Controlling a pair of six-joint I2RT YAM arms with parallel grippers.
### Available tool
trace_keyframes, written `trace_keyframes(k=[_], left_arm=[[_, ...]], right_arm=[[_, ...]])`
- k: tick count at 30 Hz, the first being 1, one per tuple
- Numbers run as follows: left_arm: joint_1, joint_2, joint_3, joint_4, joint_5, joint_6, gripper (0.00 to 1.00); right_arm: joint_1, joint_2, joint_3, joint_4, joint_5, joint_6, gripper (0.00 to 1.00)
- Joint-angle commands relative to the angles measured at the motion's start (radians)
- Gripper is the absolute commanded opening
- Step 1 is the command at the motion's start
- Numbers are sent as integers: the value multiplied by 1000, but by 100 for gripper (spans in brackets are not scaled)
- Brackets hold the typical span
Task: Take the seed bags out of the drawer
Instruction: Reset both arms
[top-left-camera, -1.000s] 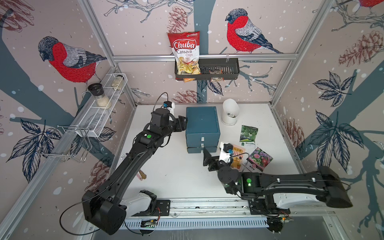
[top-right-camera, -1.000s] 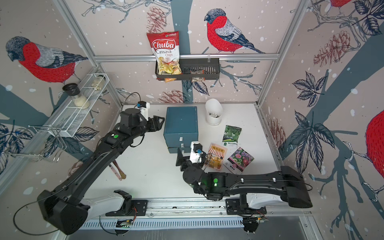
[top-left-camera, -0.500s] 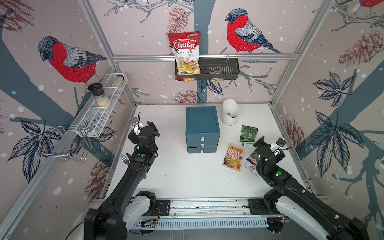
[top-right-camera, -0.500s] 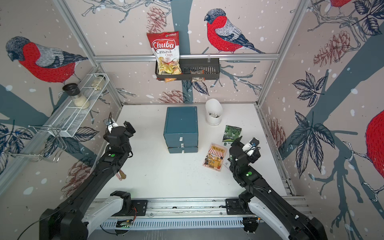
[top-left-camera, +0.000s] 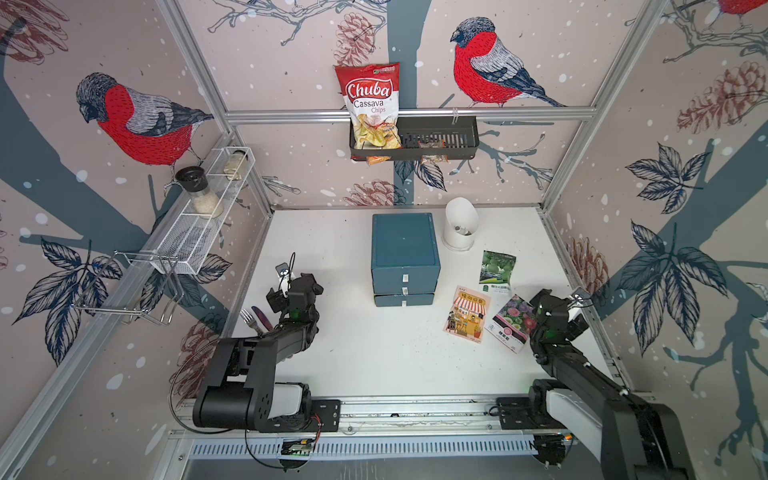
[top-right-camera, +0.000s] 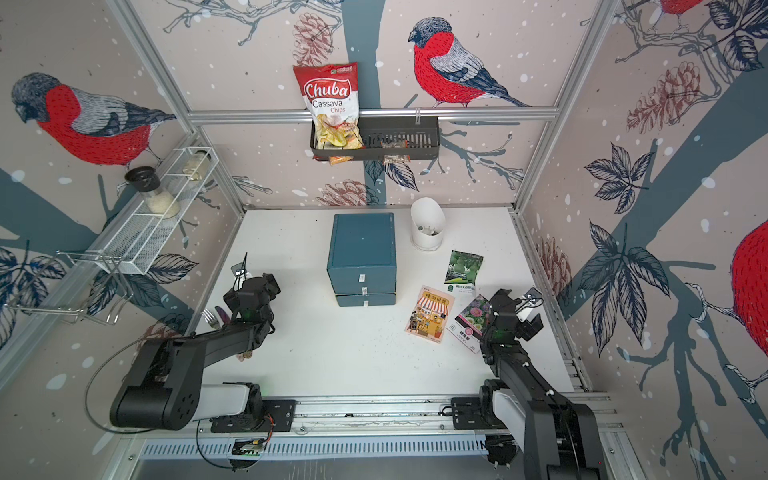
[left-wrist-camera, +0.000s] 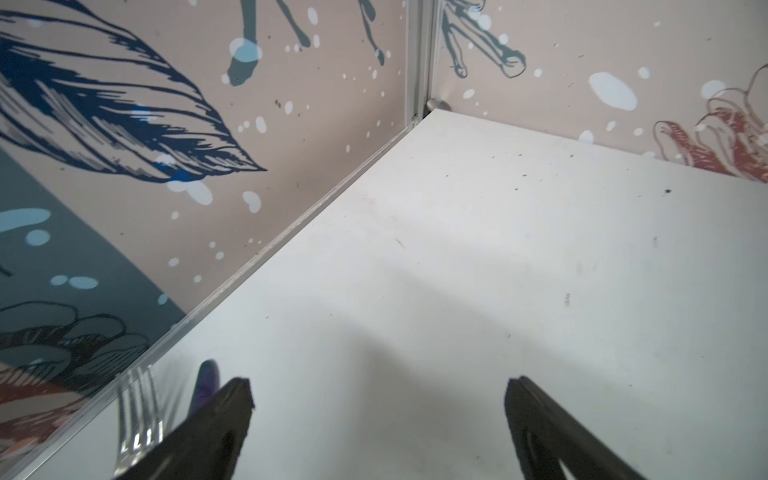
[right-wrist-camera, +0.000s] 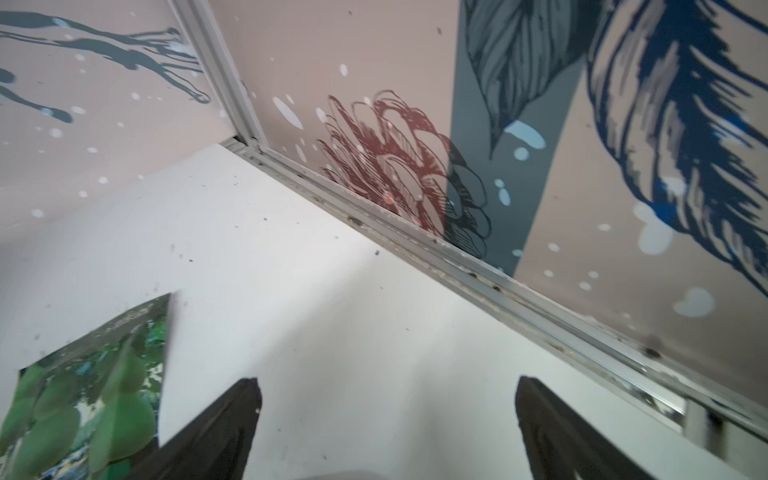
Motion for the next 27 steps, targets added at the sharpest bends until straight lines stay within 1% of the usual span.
trace_keyframes(k=[1, 2, 4, 5, 6, 7, 8, 9, 10, 11, 12, 13, 14, 15, 16, 17, 18, 19, 21, 22, 23, 24, 27], left_arm=[[3, 28, 9, 185, 99, 72, 98], [3, 38, -1, 220, 107, 81, 98], [5, 84, -76, 422, 111, 91, 98], [6, 91, -83, 446, 135, 101, 97], [6, 85, -58, 382, 176, 107, 97], [6, 102, -45, 377, 222, 130, 98], [4, 133, -56, 422, 273, 157, 98], [2, 163, -82, 503, 288, 174, 98], [2, 184, -99, 570, 265, 167, 98], [3, 170, -92, 532, 262, 158, 98], [6, 150, -77, 466, 264, 148, 98], [7, 159, -84, 495, 263, 150, 98], [8, 164, -87, 513, 262, 152, 98], [8, 153, -82, 482, 266, 148, 98], [9, 153, -82, 481, 264, 148, 98], [8, 159, -85, 501, 261, 152, 98], [8, 152, -83, 485, 262, 149, 98], [8, 152, -82, 483, 259, 149, 98], [6, 150, -83, 483, 258, 150, 98], [6, 152, -83, 488, 257, 151, 98], [6, 154, -86, 492, 257, 152, 98], [6, 151, -83, 484, 257, 150, 98], [5, 152, -84, 485, 256, 152, 98]], right_arm=[[-10, 78, -24, 369, -104, -126, 100], [-22, 114, -31, 448, -144, -141, 100], [-42, 185, -40, 579, -224, -154, 100], [-63, 226, -17, 580, -296, -162, 100], [-80, 234, 18, 535, -370, -166, 100], [-106, 270, 66, 458, -487, -169, 100], [-114, 304, 96, 455, -571, -193, 100], [-114, 337, 114, 458, -625, -211, 100], [-109, 351, 139, 428, -668, -223, 100], [-97, 361, 133, 481, -669, -207, 100], [-79, 396, 78, 608, -678, -230, 100], [-48, 468, 41, 735, -650, -257, 100], [-12, 547, 6, 923, -589, -277, 100], [-5, 524, 5, 873, -590, -288, 100], [-5, 467, 42, 703, -580, -278, 100], [-10, 482, 44, 735, -583, -276, 100], [-10, 516, 22, 835, -580, -274, 100], [-10, 522, 13, 864, -567, -267, 100], [-9, 476, 54, 703, -483, -232, 100], [-6, 479, 76, 670, -459, -223, 100], [12, 494, 59, 729, -423, -242, 100], [29, 505, 57, 750, -397, -251, 100], [53, 491, 75, 692, -353, -262, 100]])
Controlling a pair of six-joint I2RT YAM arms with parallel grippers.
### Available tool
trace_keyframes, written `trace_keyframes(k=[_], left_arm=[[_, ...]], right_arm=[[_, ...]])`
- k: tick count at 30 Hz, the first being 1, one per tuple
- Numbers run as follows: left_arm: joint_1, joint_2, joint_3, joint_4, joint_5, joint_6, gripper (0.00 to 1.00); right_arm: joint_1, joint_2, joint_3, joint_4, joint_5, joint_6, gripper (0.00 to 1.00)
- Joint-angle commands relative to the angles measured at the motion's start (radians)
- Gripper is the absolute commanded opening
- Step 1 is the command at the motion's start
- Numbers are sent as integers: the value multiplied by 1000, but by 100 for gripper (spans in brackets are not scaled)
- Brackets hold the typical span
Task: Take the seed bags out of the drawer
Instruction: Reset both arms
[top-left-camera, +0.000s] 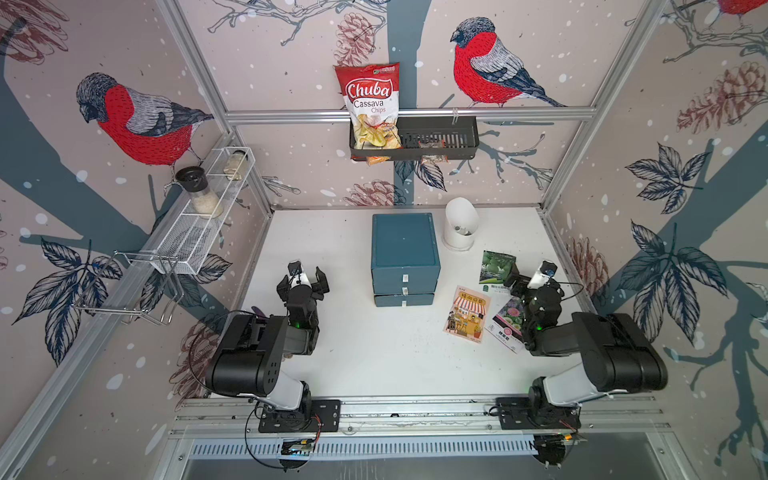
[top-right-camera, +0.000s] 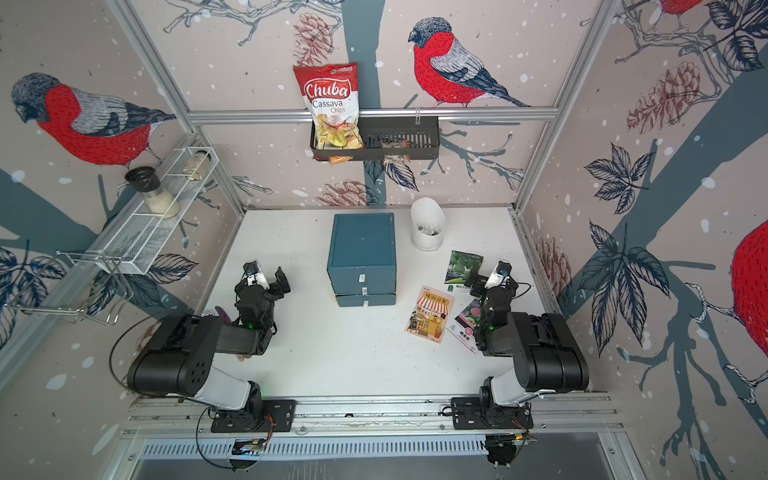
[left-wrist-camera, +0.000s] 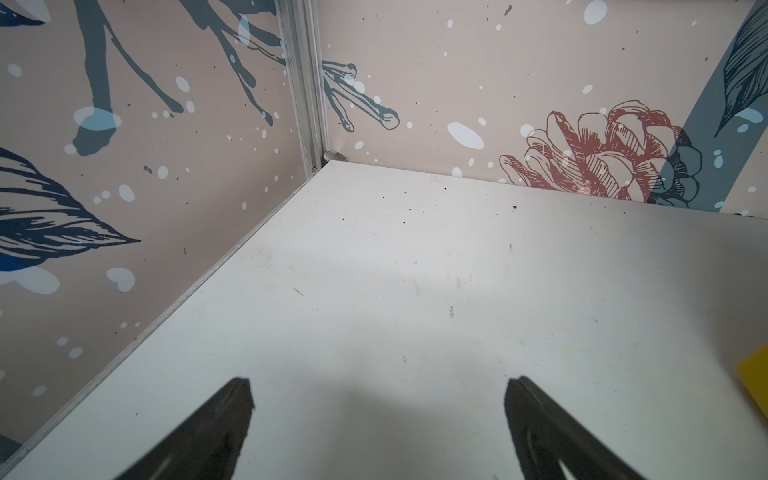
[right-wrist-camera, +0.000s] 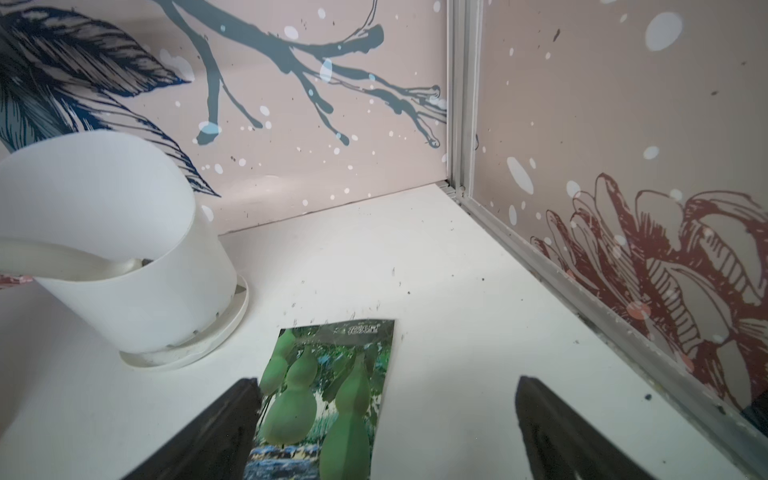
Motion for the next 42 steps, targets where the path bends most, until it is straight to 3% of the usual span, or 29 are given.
trace_keyframes(k=[1, 42], left_arm=[[-1, -2, 2, 51, 6, 15, 98], [9, -5, 3, 45, 31, 12, 98]], right_arm=[[9, -15, 21, -30, 85, -13, 100], [6, -10, 18, -17, 79, -15, 100]])
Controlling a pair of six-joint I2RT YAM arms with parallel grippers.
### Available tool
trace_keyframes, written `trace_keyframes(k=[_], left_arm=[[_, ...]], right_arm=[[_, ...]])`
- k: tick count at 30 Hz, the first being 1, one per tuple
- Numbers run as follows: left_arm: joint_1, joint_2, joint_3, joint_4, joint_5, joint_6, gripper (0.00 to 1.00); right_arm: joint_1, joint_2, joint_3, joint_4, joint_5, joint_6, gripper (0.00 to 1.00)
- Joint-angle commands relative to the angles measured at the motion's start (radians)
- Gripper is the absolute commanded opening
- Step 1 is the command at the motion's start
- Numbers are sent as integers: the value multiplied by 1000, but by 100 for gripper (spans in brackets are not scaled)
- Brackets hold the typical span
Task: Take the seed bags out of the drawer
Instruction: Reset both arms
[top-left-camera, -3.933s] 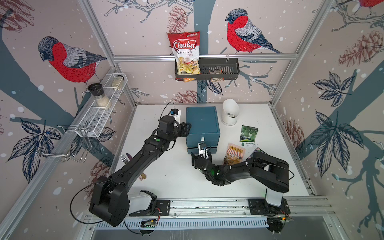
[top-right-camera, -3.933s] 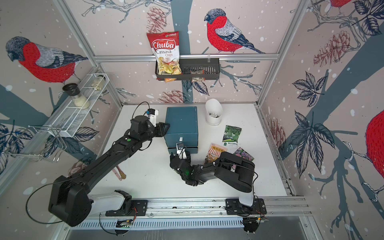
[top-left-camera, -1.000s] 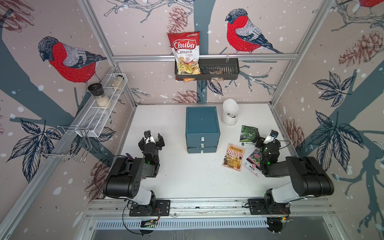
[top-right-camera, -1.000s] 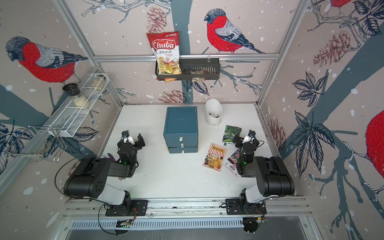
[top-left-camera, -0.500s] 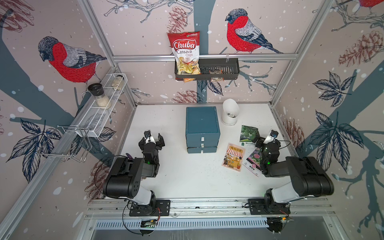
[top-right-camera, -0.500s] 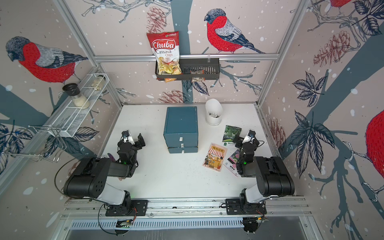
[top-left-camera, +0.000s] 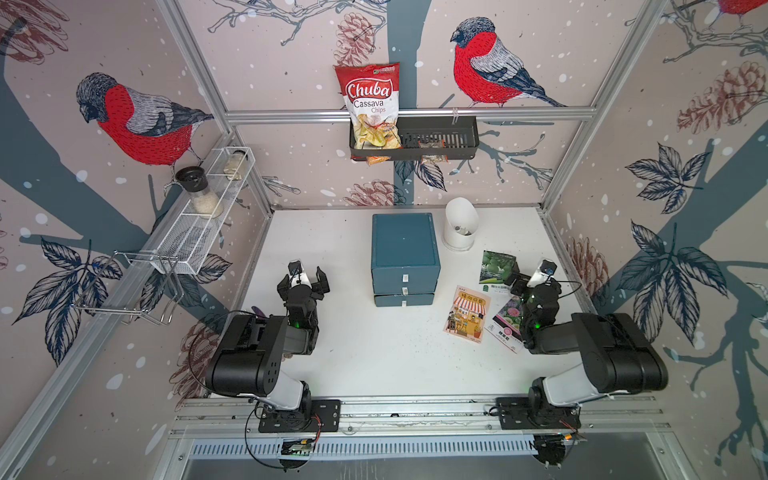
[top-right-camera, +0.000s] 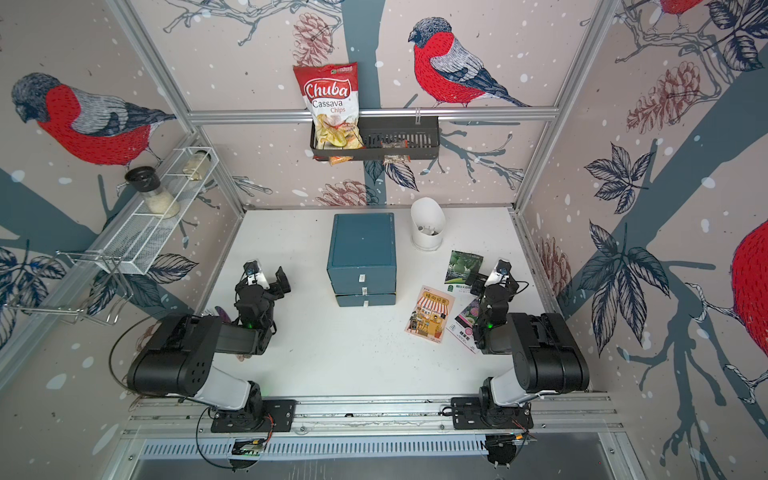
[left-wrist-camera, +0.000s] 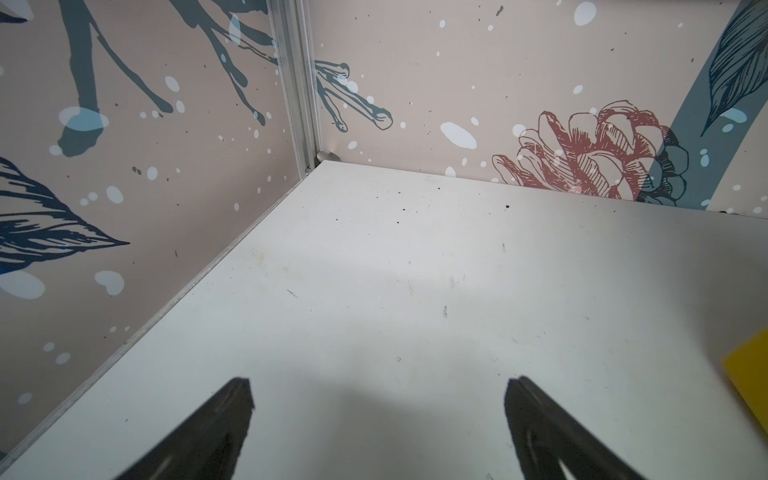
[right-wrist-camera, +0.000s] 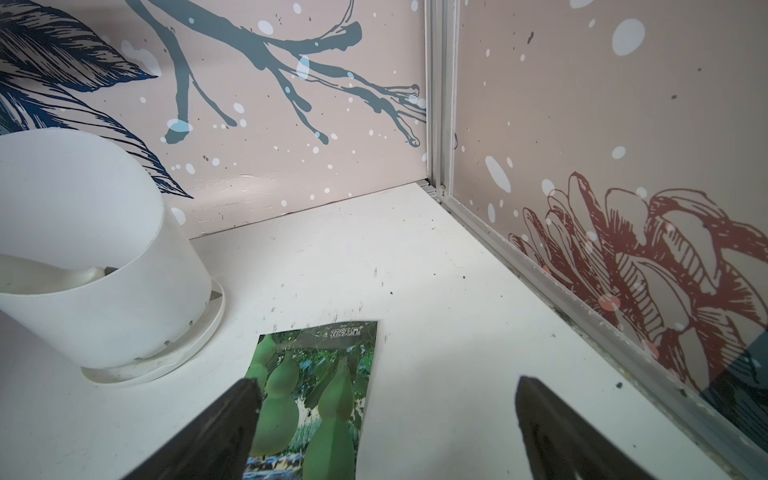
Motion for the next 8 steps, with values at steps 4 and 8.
trace_keyframes(k=[4, 8], left_arm=[[3, -4, 1, 45, 6, 12, 98], [2, -4, 2, 44, 6, 12, 98]], right_arm=[[-8, 19, 12, 20, -9, -10, 100], [-10, -3, 1, 11, -14, -9, 100]])
